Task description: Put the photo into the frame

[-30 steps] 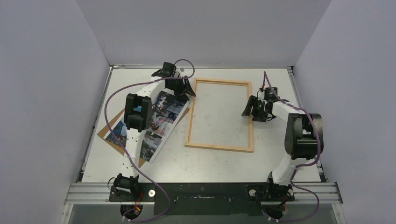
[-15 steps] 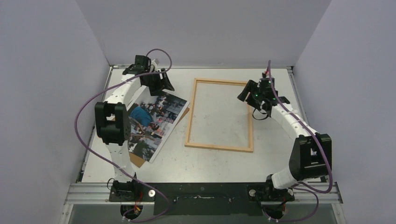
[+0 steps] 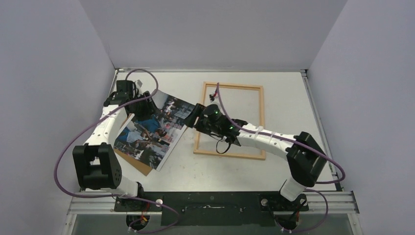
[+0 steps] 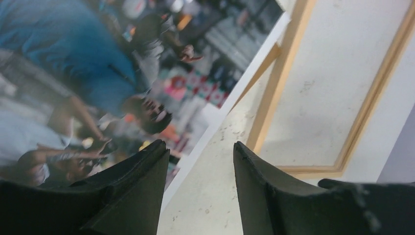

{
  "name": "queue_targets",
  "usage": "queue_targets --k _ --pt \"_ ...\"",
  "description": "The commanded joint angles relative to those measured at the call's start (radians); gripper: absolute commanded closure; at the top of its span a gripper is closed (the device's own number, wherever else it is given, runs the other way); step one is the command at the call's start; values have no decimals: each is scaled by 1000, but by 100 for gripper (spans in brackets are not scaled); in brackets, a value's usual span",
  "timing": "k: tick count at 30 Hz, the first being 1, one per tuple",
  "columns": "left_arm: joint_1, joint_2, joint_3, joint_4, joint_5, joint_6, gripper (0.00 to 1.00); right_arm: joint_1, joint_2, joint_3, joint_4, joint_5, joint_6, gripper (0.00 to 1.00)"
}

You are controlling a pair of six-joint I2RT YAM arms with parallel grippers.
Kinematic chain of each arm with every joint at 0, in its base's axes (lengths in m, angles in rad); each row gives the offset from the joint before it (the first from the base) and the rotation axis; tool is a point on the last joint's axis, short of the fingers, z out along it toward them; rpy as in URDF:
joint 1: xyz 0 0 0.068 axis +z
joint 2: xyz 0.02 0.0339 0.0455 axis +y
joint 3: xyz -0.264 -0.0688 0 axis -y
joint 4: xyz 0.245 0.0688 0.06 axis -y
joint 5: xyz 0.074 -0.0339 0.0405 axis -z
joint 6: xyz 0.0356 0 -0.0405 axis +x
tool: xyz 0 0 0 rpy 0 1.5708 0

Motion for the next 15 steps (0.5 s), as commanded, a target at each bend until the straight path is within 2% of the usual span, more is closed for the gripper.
queue_targets --k 1,5,9,13,15 --pt "67 -108 -154 106 -34 -81 54 125 115 88 47 87 166 40" --pt "86 -181 -284 147 -16 -138 61 224 239 178 -37 86 236 45" --pt "93 -199 -417 230 -26 -195 66 276 333 247 -120 94 305 46" --pt "99 -161 -479 269 -43 -223 86 292 384 277 -161 104 338 47" --pt "100 -141 -485 263 -66 -230 92 296 394 280 -180 116 346 47"
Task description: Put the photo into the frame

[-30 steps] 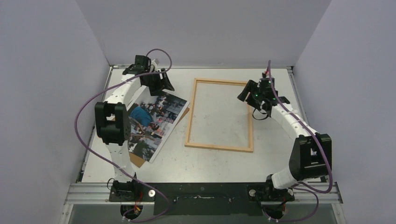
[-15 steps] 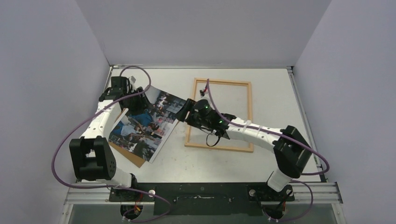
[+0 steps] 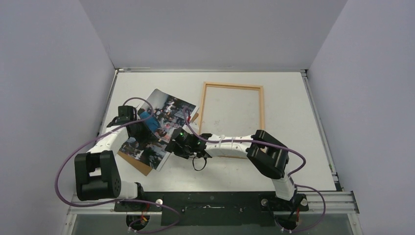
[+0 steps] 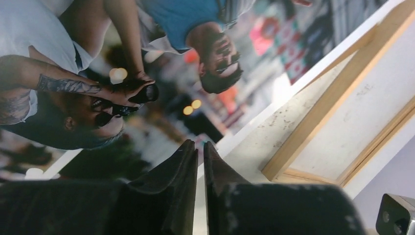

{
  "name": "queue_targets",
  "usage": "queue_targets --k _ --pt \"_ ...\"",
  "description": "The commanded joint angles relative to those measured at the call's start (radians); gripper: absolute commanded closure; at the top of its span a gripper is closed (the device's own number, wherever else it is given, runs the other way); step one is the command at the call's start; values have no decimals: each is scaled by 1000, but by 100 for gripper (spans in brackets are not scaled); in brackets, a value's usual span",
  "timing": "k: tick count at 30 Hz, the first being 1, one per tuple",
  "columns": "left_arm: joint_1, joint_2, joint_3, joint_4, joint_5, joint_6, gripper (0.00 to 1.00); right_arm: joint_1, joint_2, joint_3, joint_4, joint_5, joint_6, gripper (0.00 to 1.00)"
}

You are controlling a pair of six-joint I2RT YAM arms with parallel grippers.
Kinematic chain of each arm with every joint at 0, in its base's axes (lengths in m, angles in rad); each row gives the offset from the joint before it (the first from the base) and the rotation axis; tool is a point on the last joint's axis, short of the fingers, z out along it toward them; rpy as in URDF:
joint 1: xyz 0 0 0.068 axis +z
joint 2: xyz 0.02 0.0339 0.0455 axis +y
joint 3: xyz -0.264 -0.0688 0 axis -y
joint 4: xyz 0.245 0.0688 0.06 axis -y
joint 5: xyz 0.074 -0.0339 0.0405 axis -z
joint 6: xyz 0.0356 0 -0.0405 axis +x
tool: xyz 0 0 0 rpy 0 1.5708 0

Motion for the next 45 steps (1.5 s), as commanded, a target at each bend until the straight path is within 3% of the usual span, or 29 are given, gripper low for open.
queue_targets --k 1,5,29,37,45 --pt "9 30 -11 83 -42 -45 95 3 12 49 -45 55 57 47" --pt "10 47 -20 53 -78 -57 100 1 55 72 -41 34 64 48" --pt "7 69 -92 -2 -128 -125 100 -37 149 61 43 17 110 52" --pt "7 80 -114 12 -144 -145 100 -54 154 5 150 24 161 52" --pt "7 86 -124 12 -137 -148 100 -68 134 -90 458 7 151 49"
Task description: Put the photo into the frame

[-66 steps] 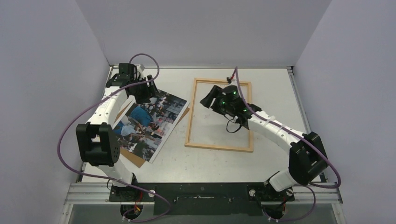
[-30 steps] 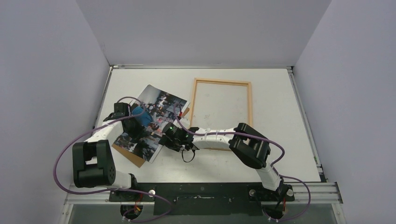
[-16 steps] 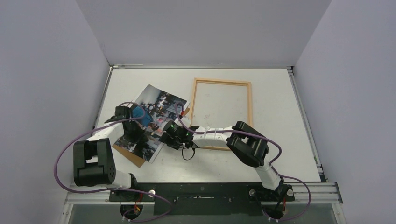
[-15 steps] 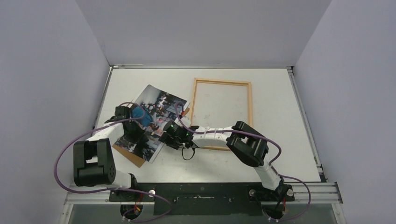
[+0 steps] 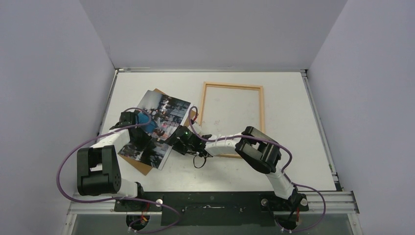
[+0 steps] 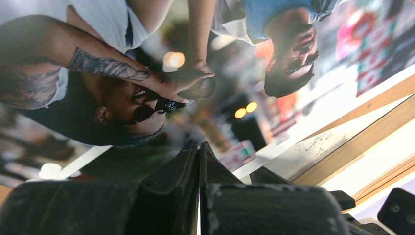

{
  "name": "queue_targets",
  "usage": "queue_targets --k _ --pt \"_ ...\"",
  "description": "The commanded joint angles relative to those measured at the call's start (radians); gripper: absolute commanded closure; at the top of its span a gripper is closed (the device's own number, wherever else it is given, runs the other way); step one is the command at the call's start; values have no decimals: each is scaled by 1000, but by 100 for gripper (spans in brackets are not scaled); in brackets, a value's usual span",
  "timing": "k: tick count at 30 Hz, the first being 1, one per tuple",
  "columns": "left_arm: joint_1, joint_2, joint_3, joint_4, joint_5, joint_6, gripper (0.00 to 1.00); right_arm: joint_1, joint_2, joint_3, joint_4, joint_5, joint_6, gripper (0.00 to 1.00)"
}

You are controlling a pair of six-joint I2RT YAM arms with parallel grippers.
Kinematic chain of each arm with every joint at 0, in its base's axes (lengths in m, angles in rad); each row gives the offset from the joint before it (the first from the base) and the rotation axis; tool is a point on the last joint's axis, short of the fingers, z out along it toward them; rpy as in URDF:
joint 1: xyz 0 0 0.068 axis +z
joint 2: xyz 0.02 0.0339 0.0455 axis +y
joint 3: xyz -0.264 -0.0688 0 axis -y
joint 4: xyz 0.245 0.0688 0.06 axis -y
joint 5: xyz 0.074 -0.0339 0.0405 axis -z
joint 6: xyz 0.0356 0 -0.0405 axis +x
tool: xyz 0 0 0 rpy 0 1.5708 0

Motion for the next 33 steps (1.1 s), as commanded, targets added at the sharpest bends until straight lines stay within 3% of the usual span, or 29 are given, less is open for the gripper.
queue_targets --k 1,11,17,20,26,33 --pt "3 22 -34 -1 -32 0 100 -13 4 -34 190 -6 -20 49" --pt "3 55 -20 2 -20 10 100 -27 25 -53 342 -56 -27 49" --pt "3 51 -12 -5 -18 16 100 -35 13 -54 323 -52 -49 69" --pt "3 48 -9 -7 -14 17 100 -40 18 -44 288 -56 -50 73" --pt "3 25 20 -26 -7 33 100 -48 48 -18 254 -56 -60 74" --pt "3 13 28 -51 -21 61 100 -93 84 17 289 -129 -181 69"
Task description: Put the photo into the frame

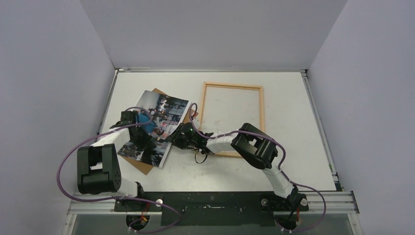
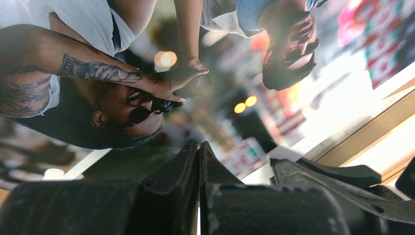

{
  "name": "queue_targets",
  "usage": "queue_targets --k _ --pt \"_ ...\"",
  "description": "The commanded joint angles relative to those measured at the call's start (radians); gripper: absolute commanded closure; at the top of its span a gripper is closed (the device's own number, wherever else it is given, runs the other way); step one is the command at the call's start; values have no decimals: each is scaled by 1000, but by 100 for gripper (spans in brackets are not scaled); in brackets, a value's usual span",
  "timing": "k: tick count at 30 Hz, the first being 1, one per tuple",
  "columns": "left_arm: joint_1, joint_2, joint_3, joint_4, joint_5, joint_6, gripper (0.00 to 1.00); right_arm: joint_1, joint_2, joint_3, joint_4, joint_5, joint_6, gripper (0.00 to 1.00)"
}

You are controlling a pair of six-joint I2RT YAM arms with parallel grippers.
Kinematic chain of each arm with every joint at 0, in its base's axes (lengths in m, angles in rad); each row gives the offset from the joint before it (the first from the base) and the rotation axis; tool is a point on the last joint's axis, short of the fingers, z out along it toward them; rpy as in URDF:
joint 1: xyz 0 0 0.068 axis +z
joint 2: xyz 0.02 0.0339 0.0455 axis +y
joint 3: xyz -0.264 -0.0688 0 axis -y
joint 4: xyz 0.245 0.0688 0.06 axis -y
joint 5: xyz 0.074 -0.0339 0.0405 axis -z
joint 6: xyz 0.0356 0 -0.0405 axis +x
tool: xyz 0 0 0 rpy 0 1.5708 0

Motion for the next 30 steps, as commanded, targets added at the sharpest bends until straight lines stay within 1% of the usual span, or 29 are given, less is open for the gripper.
queue_targets --k 1,4,7,9,11,14,16,17,20,24,27,30 --pt "2 2 9 -43 -34 36 100 -40 35 59 67 -49 -99 69" --pt "2 6 7 -40 -24 39 100 -45 55 69 87 -79 -126 69" --pt "2 -9 15 -33 -13 44 100 -47 71 98 62 -103 -158 73" --pt "2 -17 31 -37 -7 54 100 -46 80 118 38 -112 -172 80" --pt "2 -21 55 -54 1 65 100 -45 79 123 23 -110 -189 88" --pt "5 -50 111 -100 -5 94 100 -51 48 122 -16 -94 -251 98" --pt "5 -82 165 -140 -15 119 91 -62 16 122 -44 -96 -304 100" --pt "6 -95 198 -165 -21 135 85 -69 -4 120 -50 -107 -329 100" --pt "17 -125 299 -232 -22 185 71 -96 -64 144 -109 -176 -420 100" --pt "33 -128 438 -298 26 242 54 -130 -150 201 -288 -271 -570 100" --pt "37 -117 506 -324 78 264 45 -153 -220 230 -420 -343 -671 100" --pt "38 -121 563 -313 139 266 36 -175 -289 253 -551 -415 -798 100"
